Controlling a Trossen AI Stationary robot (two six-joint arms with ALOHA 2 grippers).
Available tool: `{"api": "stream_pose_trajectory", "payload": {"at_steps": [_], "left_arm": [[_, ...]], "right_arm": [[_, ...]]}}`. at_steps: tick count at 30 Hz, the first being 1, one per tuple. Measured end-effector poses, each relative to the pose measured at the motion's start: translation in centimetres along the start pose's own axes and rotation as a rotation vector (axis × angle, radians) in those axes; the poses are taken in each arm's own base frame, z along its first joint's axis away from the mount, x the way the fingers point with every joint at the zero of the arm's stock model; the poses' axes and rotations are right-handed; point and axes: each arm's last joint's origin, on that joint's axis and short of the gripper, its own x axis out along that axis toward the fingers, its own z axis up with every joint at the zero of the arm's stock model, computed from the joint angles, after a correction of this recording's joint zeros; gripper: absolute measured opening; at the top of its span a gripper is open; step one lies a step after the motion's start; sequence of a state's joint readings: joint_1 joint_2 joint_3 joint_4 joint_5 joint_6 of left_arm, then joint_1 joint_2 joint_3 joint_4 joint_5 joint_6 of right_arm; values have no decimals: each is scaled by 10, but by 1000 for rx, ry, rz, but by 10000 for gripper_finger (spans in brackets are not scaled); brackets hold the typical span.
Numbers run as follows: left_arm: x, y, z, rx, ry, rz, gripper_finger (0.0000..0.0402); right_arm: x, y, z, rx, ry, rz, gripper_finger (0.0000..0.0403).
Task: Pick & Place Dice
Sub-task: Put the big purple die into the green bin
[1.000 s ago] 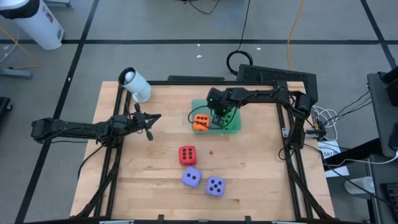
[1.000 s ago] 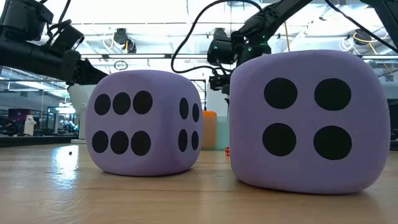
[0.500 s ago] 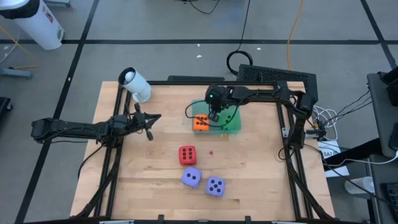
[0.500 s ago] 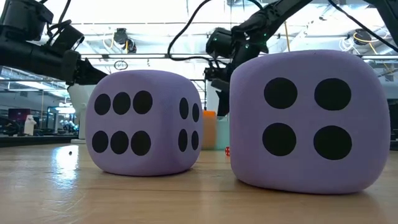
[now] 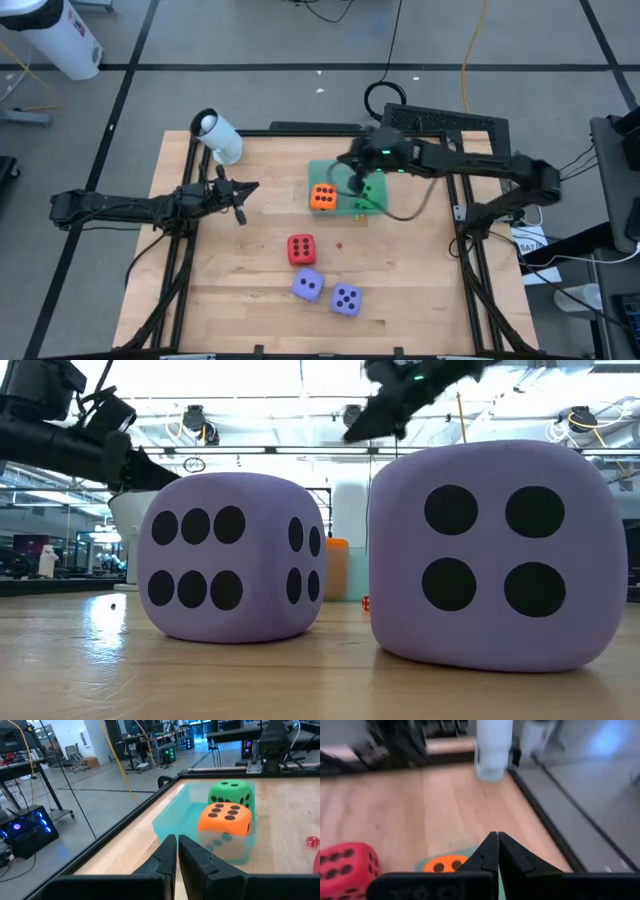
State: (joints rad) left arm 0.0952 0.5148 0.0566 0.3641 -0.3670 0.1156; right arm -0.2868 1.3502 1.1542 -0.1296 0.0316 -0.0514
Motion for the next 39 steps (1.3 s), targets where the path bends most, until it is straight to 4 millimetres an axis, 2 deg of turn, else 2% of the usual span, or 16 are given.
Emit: {"api": "stream_pose_trajectory", "payload": {"at_steps": [4, 9, 13, 19, 22, 26, 33, 39], "left_arm": [[0, -1, 0, -19, 0, -30, 31], [-1, -3, 1, 11, -15, -121, 31], [0, -4, 8, 31, -24, -163, 31], [4, 3, 44, 36, -40, -135, 31], [4, 7, 62, 46, -86, -116, 31], [5, 11, 72, 40, -115, -119, 31], [7, 9, 70, -95, -93, -221, 31], [14, -7, 64, -145, -24, -332, 30]], "right_arm": [[-30, -12, -21, -3, -231, 66, 0], [-46, -24, -55, 15, -406, 182, 0], [-43, -25, -81, 25, -372, 223, 0], [-40, -23, -106, 37, -325, 222, 0], [-40, -22, -113, 64, -342, 221, 0], [-40, -20, -119, 115, -322, 239, 0], [-39, -7, -134, 124, -295, 294, 0], [-43, 26, -138, 104, -328, 426, 0]]}}
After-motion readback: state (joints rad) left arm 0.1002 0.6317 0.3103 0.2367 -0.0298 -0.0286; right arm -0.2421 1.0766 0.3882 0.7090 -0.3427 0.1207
